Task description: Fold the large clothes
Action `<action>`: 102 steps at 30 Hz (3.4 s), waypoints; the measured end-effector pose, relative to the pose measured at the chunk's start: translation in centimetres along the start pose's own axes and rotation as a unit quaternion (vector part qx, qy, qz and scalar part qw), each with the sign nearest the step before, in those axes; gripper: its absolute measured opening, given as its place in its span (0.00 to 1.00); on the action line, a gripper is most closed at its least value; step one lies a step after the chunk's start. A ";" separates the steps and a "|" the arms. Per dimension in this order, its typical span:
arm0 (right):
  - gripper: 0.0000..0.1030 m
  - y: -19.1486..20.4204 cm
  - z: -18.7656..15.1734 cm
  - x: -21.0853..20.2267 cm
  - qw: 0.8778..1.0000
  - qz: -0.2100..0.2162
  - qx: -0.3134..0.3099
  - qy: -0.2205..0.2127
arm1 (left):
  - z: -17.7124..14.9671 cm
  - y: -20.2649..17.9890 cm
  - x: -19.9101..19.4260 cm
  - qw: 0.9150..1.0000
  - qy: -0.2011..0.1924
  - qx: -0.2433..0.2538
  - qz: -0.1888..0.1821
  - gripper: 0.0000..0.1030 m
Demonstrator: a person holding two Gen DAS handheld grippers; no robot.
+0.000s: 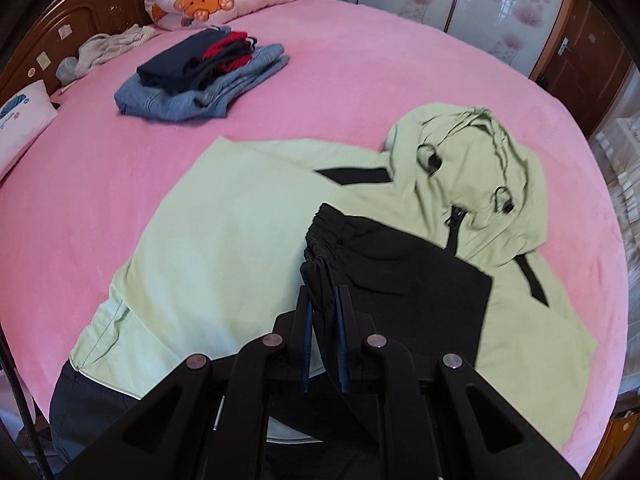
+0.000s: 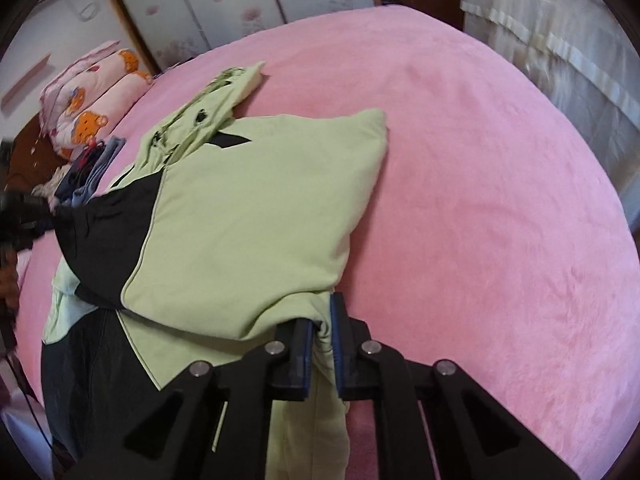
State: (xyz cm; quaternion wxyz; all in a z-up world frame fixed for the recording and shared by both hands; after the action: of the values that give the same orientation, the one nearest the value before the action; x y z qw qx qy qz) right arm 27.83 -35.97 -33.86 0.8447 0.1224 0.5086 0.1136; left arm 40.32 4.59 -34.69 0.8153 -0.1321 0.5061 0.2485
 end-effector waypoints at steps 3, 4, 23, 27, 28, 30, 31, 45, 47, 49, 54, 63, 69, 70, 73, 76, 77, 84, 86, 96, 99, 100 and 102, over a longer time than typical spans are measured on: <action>0.07 -1.8 -0.6 0.6 0.997 0.010 0.070 0.016 | -0.7 0.6 1.5 1.000 0.018 -0.002 -0.005 0.08; 0.07 -2.1 -1.0 0.8 0.996 0.012 0.086 0.020 | -1.0 0.7 2.1 1.000 0.026 -0.001 -0.007 0.08; 0.13 -1.8 -1.6 1.7 0.986 -0.048 0.137 0.078 | -2.8 1.9 5.8 0.991 0.052 0.114 0.045 0.36; 0.14 -1.1 -1.8 -0.1 0.985 -0.074 0.122 0.092 | -2.4 2.3 3.8 0.989 0.046 0.135 0.048 0.52; 0.14 -0.7 -1.6 -0.9 0.987 -0.079 0.117 0.081 | -2.3 2.3 3.1 0.988 0.041 0.139 0.045 0.56; 0.14 0.3 -1.0 -2.3 0.989 -0.084 0.105 0.057 | -2.3 2.1 1.4 0.988 0.028 0.147 0.038 0.60; 0.14 0.7 -0.8 -2.9 0.991 -0.082 0.098 0.048 | -2.4 1.9 0.7 0.988 0.022 0.149 0.031 0.62; 0.11 11.7 0.6 3.3 0.990 0.117 0.052 0.060 | -10.2 -9.3 -3.4 0.952 0.081 0.226 -0.190 0.07; 0.06 11.3 0.7 5.0 0.989 0.103 0.067 0.082 | -11.2 -10.2 -2.6 0.946 0.099 0.238 -0.194 0.07; 0.04 10.8 0.7 6.4 0.987 0.098 0.088 0.095 | -11.9 -10.6 -1.7 0.945 0.100 0.253 -0.181 0.06; 0.00 7.7 0.1 7.7 0.982 0.082 0.129 0.115 | -12.1 -9.2 1.2 0.954 0.103 0.263 -0.103 0.06; 0.00 -1.3 -0.1 3.5 0.983 0.007 0.166 0.074 | -7.9 -2.1 3.4 0.975 0.084 0.203 -0.035 0.06; 0.00 -2.5 -0.1 2.7 0.980 -0.012 0.187 0.072 | -6.3 -0.2 4.0 0.981 0.092 0.170 -0.025 0.06; 0.00 -2.4 0.1 2.7 0.979 -0.016 0.191 0.073 | -6.1 -0.4 3.7 0.981 0.095 0.170 -0.024 0.06; 0.00 -1.2 1.7 1.8 0.980 -0.011 0.186 0.064 | -4.5 -0.9 2.5 0.978 0.089 0.185 -0.045 0.06; 0.00 0.2 3.9 1.5 0.980 0.025 0.184 0.071 | -2.1 -2.0 0.6 0.974 0.081 0.198 -0.072 0.06; 0.00 0.9 5.2 1.7 0.979 0.044 0.185 0.078 | -1.1 -2.3 0.2 0.972 0.082 0.206 -0.078 0.06; 0.00 5.2 15.7 4.5 0.976 0.116 0.165 0.084 | 10.7 -5.0 0.5 0.958 0.042 0.275 -0.073 0.11; 0.01 6.6 19.0 5.8 0.974 0.134 0.161 0.080 | 14.3 -5.9 0.9 0.952 0.028 0.298 -0.065 0.11; 0.13 9.2 31.0 12.3 0.964 0.165 0.206 0.036 | 25.5 -11.5 5.4 0.945 0.005 0.314 -0.093 0.22; 0.32 9.5 32.4 15.2 0.961 0.166 0.219 0.028 | 26.2 -13.2 7.5 0.945 0.009 0.308 -0.112 0.23; 0.33 9.5 32.7 16.2 0.960 0.167 0.223 0.029 | 26.3 -13.9 8.6 0.944 0.013 0.306 -0.120 0.23; 0.33 9.6 32.9 18.3 0.959 0.162 0.231 0.031 | 26.0 -14.9 10.3 0.944 0.026 0.301 -0.130 0.23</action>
State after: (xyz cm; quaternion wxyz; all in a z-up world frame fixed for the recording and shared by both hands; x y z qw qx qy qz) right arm 64.72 -24.17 -31.08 0.7476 0.3910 0.5204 0.1322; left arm 71.85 6.94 -32.66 0.8287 0.0485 0.5569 -0.0274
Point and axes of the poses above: each gripper's, at about its wrist camera, not at the fingertips, and x roughly the way its jaws point, y to its left, z to its top, the point moved 6 cm from there along x, roughly the way its jaws point, and after that the axes turned 7 degrees about z, right-handed, at the moved point
